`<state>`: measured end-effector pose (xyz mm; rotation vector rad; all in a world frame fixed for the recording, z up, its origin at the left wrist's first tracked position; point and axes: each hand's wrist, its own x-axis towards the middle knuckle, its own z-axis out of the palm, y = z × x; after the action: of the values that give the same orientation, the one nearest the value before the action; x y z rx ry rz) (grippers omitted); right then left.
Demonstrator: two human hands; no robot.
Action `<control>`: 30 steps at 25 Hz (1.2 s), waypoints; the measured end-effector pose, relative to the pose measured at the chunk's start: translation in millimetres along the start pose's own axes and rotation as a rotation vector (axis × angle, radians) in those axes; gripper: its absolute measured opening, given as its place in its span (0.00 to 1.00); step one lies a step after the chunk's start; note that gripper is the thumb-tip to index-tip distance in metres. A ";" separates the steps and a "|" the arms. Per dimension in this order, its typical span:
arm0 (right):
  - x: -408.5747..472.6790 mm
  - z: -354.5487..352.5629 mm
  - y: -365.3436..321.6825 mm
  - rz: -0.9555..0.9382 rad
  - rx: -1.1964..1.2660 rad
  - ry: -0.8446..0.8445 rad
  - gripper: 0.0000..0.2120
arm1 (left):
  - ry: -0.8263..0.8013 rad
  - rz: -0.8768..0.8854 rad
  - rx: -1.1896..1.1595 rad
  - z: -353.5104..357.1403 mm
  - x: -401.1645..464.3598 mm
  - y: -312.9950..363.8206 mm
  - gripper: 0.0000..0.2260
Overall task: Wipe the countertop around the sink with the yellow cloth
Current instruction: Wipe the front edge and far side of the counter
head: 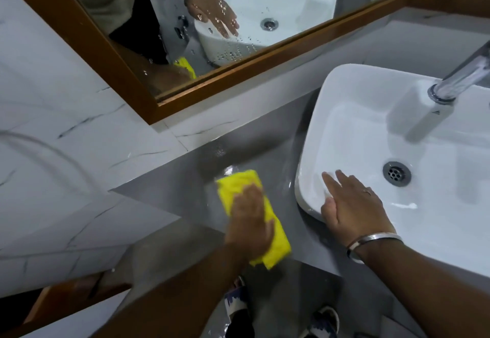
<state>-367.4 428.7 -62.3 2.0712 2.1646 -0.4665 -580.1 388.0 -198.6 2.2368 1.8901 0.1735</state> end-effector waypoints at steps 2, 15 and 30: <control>-0.5 0.4 -0.2 0.002 0.002 0.000 0.33 | -0.070 0.318 0.044 -12.5 1.0 -4.8 0.33; 3.2 6.7 -0.7 0.012 0.043 0.040 0.35 | -0.104 0.008 -0.031 9.7 -27.5 87.8 0.35; 1.6 8.3 5.3 -0.032 0.101 0.072 0.33 | -0.334 -0.764 -0.218 -37.3 20.5 66.5 0.37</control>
<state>-363.4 427.9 -71.4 2.1399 2.2623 -0.5230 -521.0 400.9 -147.8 1.1955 2.2297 -0.1070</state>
